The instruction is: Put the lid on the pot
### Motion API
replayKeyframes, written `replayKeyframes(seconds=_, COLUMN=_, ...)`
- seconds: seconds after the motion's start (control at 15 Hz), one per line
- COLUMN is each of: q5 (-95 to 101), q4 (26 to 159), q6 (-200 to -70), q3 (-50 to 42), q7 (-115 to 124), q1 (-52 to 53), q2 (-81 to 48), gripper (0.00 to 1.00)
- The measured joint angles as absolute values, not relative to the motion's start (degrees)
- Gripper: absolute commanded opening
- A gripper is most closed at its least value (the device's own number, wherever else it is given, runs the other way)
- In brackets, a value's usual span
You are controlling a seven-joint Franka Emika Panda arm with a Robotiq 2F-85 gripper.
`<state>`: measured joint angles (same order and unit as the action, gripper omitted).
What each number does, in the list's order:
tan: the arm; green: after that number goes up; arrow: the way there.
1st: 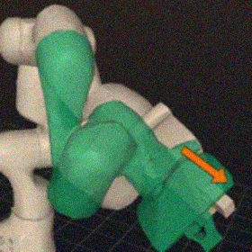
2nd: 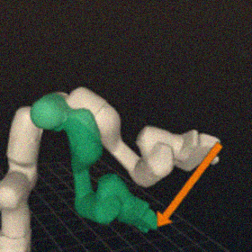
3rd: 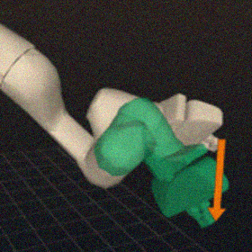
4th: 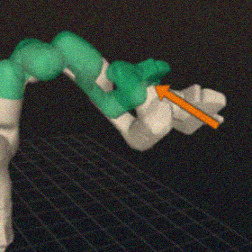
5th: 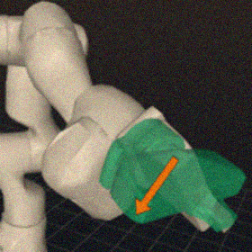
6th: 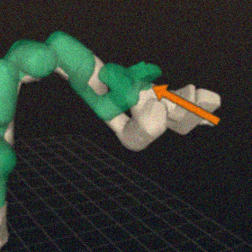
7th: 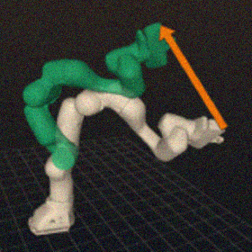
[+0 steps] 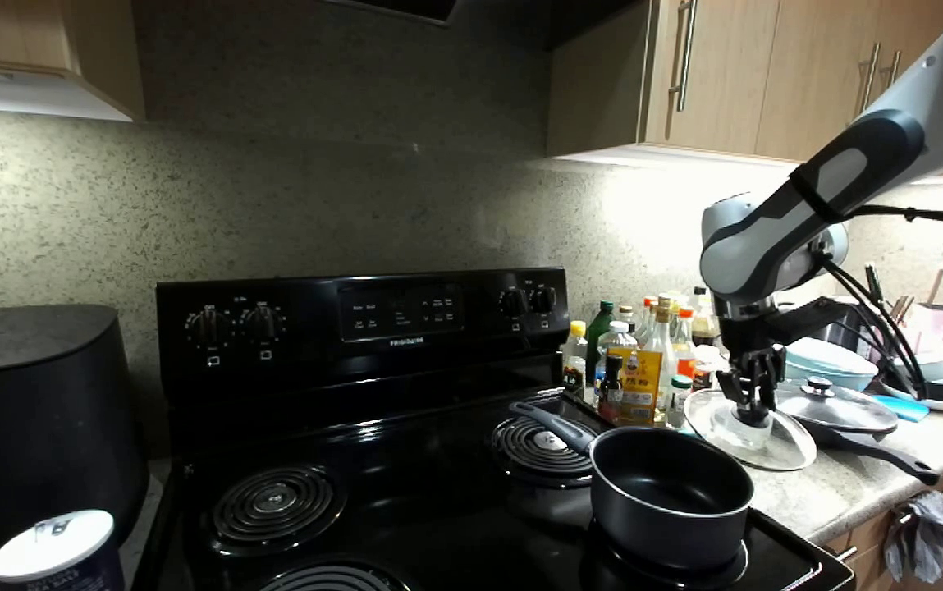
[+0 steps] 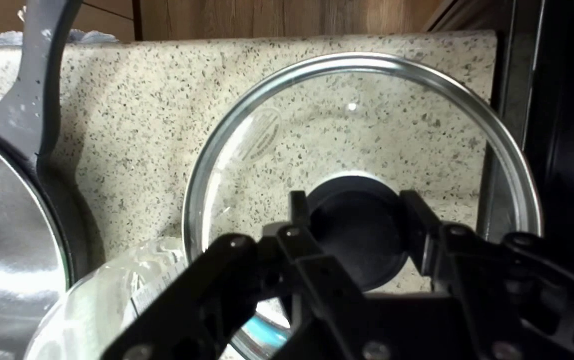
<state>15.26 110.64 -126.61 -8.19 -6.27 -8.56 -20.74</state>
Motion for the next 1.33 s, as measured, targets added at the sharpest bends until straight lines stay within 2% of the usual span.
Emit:
replayKeyframes(seconds=0.13, q5=15.3, q4=111.0, q6=-126.5, q3=-8.2, q7=-6.3, q1=-8.6, q2=-20.2, gripper=0.47)
replayKeyframes(seconds=0.2, q5=15.3, q4=110.9, q6=-126.5, q3=-8.2, q7=-6.3, q1=-8.6, q2=-20.6, gripper=0.22)
replayKeyframes(seconds=0.67, q5=16.0, q4=110.9, q6=-126.7, q3=-8.2, q7=-6.2, q1=-8.1, q2=-20.5, gripper=0.22)
replayKeyframes(seconds=1.13, q5=17.6, q4=113.8, q6=-126.8, q3=-8.2, q7=-4.7, q1=-7.1, q2=-13.1, gripper=0.22)
replayKeyframes(seconds=1.2, q5=17.8, q4=114.6, q6=-126.8, q3=-8.2, q7=-4.1, q1=-7.0, q2=-11.9, gripper=0.47)
replayKeyframes(seconds=1.33, q5=18.1, q4=115.9, q6=-126.8, q3=-8.3, q7=-3.4, q1=-7.0, q2=-10.3, gripper=0.47)
